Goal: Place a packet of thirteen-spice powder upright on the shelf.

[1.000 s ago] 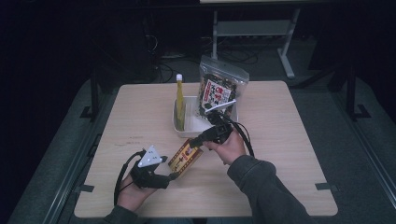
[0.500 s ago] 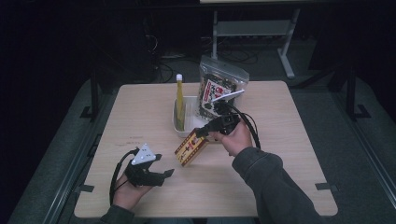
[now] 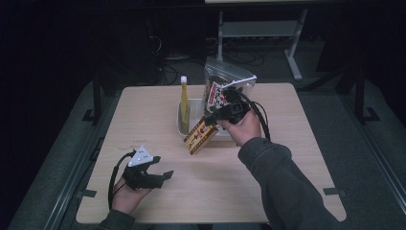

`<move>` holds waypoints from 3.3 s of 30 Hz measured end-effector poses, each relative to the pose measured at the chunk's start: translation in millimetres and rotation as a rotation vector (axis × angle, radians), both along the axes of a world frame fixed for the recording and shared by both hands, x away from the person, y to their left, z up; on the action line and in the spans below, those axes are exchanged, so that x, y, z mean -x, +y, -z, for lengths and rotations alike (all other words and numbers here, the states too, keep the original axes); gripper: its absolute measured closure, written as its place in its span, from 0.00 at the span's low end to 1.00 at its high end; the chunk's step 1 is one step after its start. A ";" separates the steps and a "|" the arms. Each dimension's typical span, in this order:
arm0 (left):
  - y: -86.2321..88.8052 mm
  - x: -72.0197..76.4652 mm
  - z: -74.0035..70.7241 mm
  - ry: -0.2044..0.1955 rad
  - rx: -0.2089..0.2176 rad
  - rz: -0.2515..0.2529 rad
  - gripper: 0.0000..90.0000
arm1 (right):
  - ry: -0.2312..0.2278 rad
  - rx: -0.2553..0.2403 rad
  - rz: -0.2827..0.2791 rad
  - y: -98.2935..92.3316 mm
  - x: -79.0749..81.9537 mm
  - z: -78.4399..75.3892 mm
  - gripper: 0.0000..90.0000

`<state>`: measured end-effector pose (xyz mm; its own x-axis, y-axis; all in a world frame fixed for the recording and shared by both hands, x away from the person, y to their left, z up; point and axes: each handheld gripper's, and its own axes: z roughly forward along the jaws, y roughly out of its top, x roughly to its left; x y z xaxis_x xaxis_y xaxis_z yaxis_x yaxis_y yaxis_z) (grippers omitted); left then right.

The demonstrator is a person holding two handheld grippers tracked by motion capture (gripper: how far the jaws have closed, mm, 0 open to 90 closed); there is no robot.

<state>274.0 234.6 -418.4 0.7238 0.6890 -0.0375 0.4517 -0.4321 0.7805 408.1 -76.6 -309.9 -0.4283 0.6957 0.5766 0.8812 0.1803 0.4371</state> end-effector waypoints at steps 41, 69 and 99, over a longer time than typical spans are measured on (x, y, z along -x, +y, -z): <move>21.8 -6.3 0.3 0.013 0.060 -0.055 0.29 | -0.046 0.107 0.322 26.3 -74.2 -16.3 0.76; 19.8 -6.2 1.2 0.019 0.065 -0.040 0.30 | -0.097 0.164 0.342 44.5 -69.6 4.4 0.74; 18.8 -6.5 1.7 0.023 0.064 -0.037 0.30 | -0.094 0.077 0.285 54.0 -60.7 5.2 0.69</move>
